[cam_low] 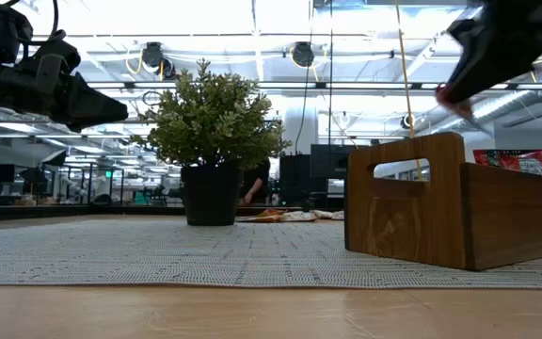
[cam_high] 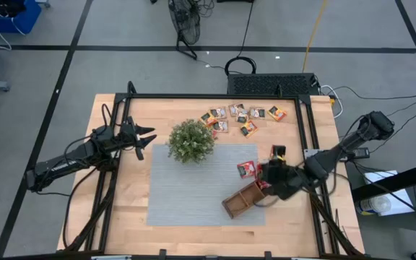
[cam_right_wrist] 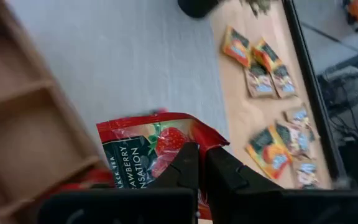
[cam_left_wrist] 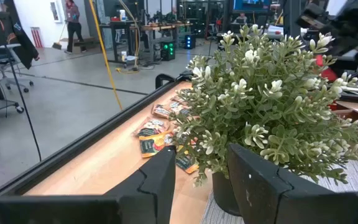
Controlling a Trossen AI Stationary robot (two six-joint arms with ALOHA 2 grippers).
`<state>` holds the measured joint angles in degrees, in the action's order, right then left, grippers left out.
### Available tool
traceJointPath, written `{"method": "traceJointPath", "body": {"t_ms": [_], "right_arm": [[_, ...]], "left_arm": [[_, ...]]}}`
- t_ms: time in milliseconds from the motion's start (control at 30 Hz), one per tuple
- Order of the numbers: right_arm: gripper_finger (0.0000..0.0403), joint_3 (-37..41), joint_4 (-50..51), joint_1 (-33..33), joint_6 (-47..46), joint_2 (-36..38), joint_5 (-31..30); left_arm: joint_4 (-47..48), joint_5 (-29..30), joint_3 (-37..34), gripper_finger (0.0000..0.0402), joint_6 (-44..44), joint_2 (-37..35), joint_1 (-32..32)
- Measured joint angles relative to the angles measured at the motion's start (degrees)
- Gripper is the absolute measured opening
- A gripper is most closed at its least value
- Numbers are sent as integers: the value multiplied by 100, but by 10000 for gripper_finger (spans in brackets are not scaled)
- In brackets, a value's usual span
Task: Pick & Place Tea
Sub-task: Put the strawberry tea sachet into the brown organizer
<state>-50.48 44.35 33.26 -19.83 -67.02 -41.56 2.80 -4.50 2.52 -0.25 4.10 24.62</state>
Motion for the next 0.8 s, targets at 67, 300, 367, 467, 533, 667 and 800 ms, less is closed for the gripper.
{"method": "traceJointPath", "body": {"t_ms": [67,300,367,467,533,667,800], "right_arm": [[0,0,-61,330,-250,2,-49],[1,0,-297,1122,-917,2,128],[1,3,-297,1258,-1109,2,117],[1,128,-377,1366,-1212,2,79],[1,293,-434,1377,-1298,2,78],[1,698,-605,1369,-1428,-2,-169],[1,942,-681,1368,-1467,0,-494]], "left_arm": [[0,-2,0,147,0,0,0],[0,-2,-2,147,0,1,-1],[0,-2,0,148,0,2,0],[0,-2,0,147,0,2,-1],[0,-1,-2,147,0,1,0],[0,-2,0,147,0,2,0],[0,-2,-1,147,0,0,0]]}}
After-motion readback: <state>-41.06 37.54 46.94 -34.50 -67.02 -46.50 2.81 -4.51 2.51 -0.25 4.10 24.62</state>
